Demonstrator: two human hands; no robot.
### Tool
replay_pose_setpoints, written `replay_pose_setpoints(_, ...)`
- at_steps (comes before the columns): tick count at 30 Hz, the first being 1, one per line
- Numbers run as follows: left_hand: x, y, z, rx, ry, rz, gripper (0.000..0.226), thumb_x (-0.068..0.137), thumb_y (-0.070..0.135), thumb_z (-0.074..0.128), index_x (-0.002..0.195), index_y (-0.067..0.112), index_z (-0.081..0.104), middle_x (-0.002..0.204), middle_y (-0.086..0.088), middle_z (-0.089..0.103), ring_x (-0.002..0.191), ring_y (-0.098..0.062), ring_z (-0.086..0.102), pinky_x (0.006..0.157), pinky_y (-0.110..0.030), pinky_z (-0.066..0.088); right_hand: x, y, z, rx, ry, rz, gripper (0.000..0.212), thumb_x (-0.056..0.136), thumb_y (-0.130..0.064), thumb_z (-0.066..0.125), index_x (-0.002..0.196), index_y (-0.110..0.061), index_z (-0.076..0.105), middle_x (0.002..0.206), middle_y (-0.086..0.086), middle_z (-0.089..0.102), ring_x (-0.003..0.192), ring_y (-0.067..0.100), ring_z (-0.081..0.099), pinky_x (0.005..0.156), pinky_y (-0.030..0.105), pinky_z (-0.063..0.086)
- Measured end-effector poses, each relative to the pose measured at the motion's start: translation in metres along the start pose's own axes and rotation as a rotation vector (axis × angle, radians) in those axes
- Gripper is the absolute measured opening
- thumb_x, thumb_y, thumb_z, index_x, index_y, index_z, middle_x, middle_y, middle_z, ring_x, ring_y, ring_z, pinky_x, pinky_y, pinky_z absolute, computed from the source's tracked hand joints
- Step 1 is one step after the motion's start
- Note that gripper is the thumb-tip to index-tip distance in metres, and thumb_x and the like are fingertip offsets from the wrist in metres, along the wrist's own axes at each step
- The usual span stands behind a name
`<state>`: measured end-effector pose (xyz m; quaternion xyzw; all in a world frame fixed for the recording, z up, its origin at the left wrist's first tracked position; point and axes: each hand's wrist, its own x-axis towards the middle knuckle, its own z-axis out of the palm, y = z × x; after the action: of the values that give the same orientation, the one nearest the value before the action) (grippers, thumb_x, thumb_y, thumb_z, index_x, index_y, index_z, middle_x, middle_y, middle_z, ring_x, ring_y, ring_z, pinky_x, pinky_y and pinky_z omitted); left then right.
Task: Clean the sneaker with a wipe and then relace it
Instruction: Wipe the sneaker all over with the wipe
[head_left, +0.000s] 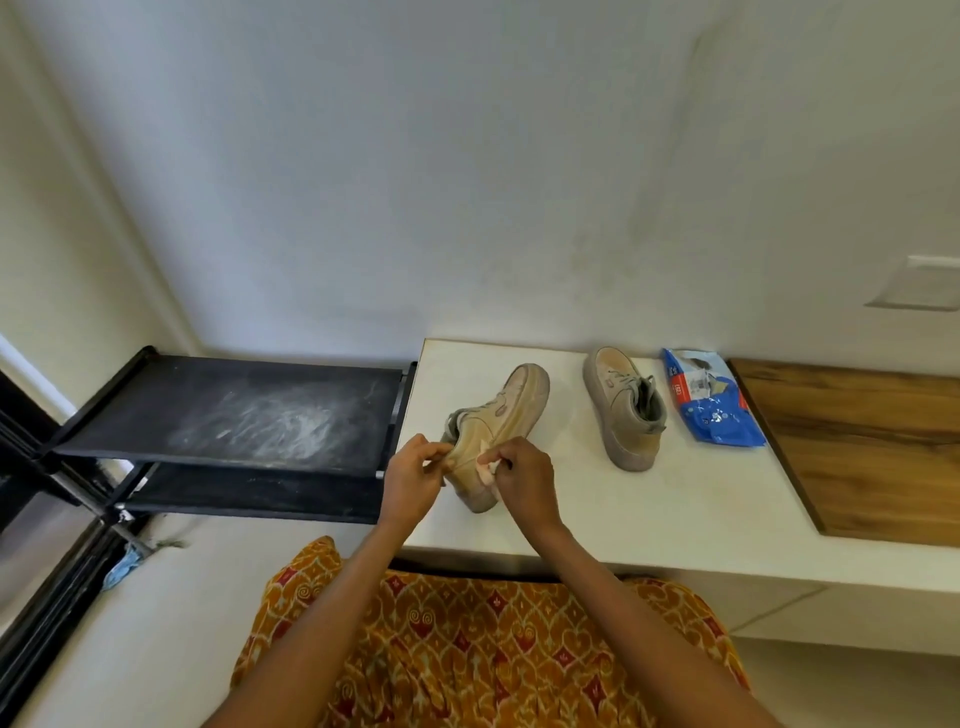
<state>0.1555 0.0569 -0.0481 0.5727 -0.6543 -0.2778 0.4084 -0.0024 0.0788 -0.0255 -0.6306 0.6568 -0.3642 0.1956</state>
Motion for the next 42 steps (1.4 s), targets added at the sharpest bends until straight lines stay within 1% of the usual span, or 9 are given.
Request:
replay_pose_setpoints(3,0.002,0.002,-0.001,-0.017,-0.012,-0.010,0.017,0.083,-0.001,0.065,0.099,0.002,0.069,0.084,-0.001,0.058,0.075,-0.015,0.061,0.063,-0.024,0.057,0.011,0.000,0.001,-0.009,0.028,-0.028,0.020,0.088,0.000,0.055,0.087,-0.009,0.073,0.100,0.007,0.068,0.090,0.018,0.064,0.074,0.014,0.046)
replay_pose_setpoints(7,0.000,0.001,-0.002,0.007,-0.012,0.006,0.015,0.084,0.003,0.065,0.099,0.003,0.069,0.084,-0.002,0.059,0.069,-0.013,0.062,0.065,-0.026,0.057,0.032,-0.001,-0.003,0.024,0.112,0.126,0.019,0.089,-0.002,0.055,0.092,-0.009,0.072,0.105,0.006,0.068,0.095,0.020,0.064,0.075,0.014,0.043)
replay_pose_setpoints(11,-0.004,-0.003,-0.001,0.008,0.021,0.003,0.017,0.084,0.000,0.064,0.100,0.002,0.069,0.083,-0.001,0.058,0.069,-0.011,0.060,0.061,-0.011,0.051,0.008,0.000,0.000,-0.052,-0.026,-0.031,0.025,0.090,-0.007,0.054,0.109,-0.010,0.069,0.118,0.005,0.065,0.104,0.017,0.061,0.087,0.019,0.046)
replay_pose_setpoints(16,-0.004,0.008,0.003,0.039,0.009,0.074,0.016,0.083,0.000,0.065,0.097,0.005,0.071,0.080,0.000,0.058,0.069,-0.013,0.059,0.062,-0.014,0.053,0.009,0.017,-0.013,-0.043,0.005,-0.078,0.025,0.087,-0.001,0.057,0.106,-0.009,0.070,0.110,0.007,0.067,0.099,0.019,0.063,0.083,0.020,0.048)
replay_pose_setpoints(19,-0.002,0.014,-0.002,0.078,-0.035,0.116,0.016,0.085,0.001,0.063,0.099,0.004,0.071,0.081,0.000,0.058,0.072,-0.011,0.058,0.067,-0.012,0.050,0.052,0.018,-0.018,-0.045,0.053,0.017,0.026,0.084,0.004,0.054,0.101,-0.005,0.070,0.105,0.010,0.068,0.096,0.024,0.063,0.078,0.017,0.040)
replay_pose_setpoints(21,-0.002,0.019,-0.003,0.110,-0.087,0.157,0.016,0.086,0.003,0.062,0.100,0.005,0.070,0.083,0.002,0.057,0.073,-0.010,0.056,0.067,-0.009,0.048,0.085,0.022,-0.022,-0.068,0.106,0.113,0.028,0.083,0.003,0.051,0.102,-0.004,0.070,0.106,0.013,0.068,0.097,0.027,0.063,0.079,0.025,0.043)
replay_pose_setpoints(25,-0.006,0.027,-0.001,0.160,-0.065,0.161,0.017,0.087,0.005,0.061,0.101,0.006,0.071,0.085,-0.003,0.060,0.076,-0.014,0.055,0.071,-0.022,0.050,0.119,0.028,-0.023,-0.101,0.177,0.218,0.028,0.083,0.005,0.047,0.097,-0.002,0.071,0.100,0.017,0.069,0.093,0.031,0.064,0.077,0.034,0.050)
replay_pose_setpoints(32,-0.008,0.039,0.005,0.204,-0.064,0.195,0.015,0.086,0.007,0.063,0.098,0.009,0.072,0.087,-0.002,0.062,0.074,-0.007,0.046,0.065,-0.008,0.034,0.051,0.030,-0.022,0.074,0.085,0.159,0.026,0.083,0.003,0.052,0.098,-0.006,0.071,0.100,0.010,0.071,0.092,0.022,0.064,0.068,0.013,0.035)
replay_pose_setpoints(42,-0.009,0.057,0.013,0.419,-0.075,0.346,0.009,0.078,0.012,0.073,0.087,0.011,0.071,0.081,-0.005,0.065,0.069,-0.022,0.061,0.052,-0.025,0.046,-0.009,0.014,-0.013,0.181,0.117,0.093,0.016,0.092,-0.011,0.054,0.102,-0.012,0.067,0.098,-0.004,0.066,0.086,0.009,0.059,0.069,0.008,0.042)
